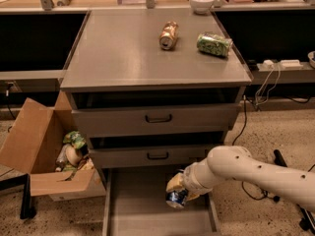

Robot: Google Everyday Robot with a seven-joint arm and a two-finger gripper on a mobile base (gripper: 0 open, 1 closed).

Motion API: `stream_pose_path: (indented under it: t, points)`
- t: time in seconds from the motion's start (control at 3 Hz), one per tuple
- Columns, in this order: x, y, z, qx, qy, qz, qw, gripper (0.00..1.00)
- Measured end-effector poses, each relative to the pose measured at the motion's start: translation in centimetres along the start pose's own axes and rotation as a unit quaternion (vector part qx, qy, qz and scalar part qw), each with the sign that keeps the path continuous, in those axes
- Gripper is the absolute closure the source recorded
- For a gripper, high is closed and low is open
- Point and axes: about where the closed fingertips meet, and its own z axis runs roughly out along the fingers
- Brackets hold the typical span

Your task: Pick pepsi can from bottom drawer and place on counter

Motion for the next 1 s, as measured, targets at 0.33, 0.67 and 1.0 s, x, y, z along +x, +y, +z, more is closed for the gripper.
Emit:
stream_pose_path:
  t: [0.33, 0.67, 1.0]
  points:
    - [0.0, 0.0, 0.0, 0.0, 0.0, 0.004, 1.0, 1.0]
    - [-0.5, -1.8, -2.2, 0.002, -0.001, -0.016, 0.9999, 1.0]
    - [-1.7, -5.5, -6.8, -0.002, 0.006, -0.068, 0.9977, 1.0]
